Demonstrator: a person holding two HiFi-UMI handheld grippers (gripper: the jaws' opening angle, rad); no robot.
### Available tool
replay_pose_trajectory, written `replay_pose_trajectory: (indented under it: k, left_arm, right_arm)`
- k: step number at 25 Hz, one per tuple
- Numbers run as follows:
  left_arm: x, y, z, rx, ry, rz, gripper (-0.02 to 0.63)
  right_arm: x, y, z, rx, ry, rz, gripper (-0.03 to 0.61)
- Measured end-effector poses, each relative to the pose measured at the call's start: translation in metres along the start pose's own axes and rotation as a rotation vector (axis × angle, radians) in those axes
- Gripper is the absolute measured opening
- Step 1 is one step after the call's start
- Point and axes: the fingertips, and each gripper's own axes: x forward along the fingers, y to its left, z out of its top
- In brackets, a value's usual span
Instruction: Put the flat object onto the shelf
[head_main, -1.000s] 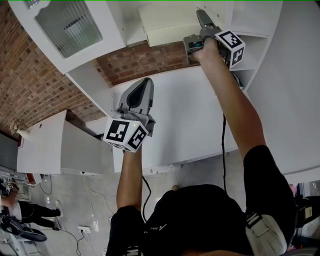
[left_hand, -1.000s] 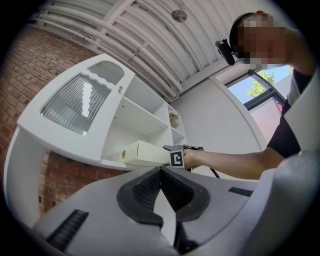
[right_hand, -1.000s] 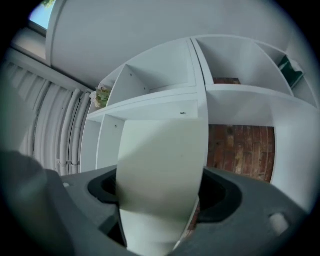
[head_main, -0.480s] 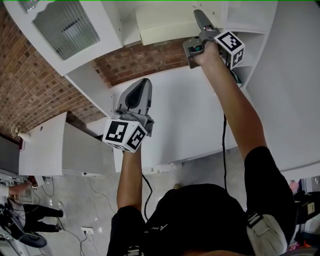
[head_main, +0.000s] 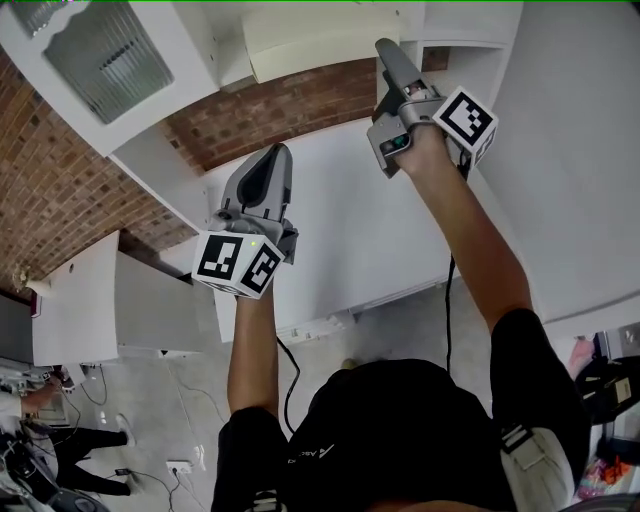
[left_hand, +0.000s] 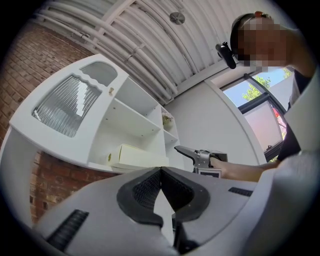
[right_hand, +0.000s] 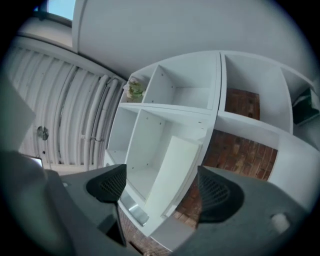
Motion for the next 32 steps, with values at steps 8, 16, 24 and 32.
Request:
replay_pose_trajectory:
  k: [8,16,24,32]
  left_arm:
    - [-0.005,-0.033,0.001,-0.027,0.012,-0.036,-0.002]
    - [-0.026,-0.052,-0.002,-0.044,0.006,-0.028,-0.002]
    - [-0.044,-0.072,-0.007,0.009,0.042,-0.041,-0.002]
    - [-0.057,-0.072,-0.010,0.034,0.056,-0.038,-0.002]
  right_arm:
    - [-0.061,0.043,-0.041,-0.382,0.194,0.164,0.287]
    - [-0.118,0.056,-0.066,-0.843,0.249,0.219,0.070]
    - [-0.154,0.067,-0.110,-1.134,0.325,0.301,0.000]
    - [-0.162,0.065,-0.133,-1.166,0.342,0.299,-0.002]
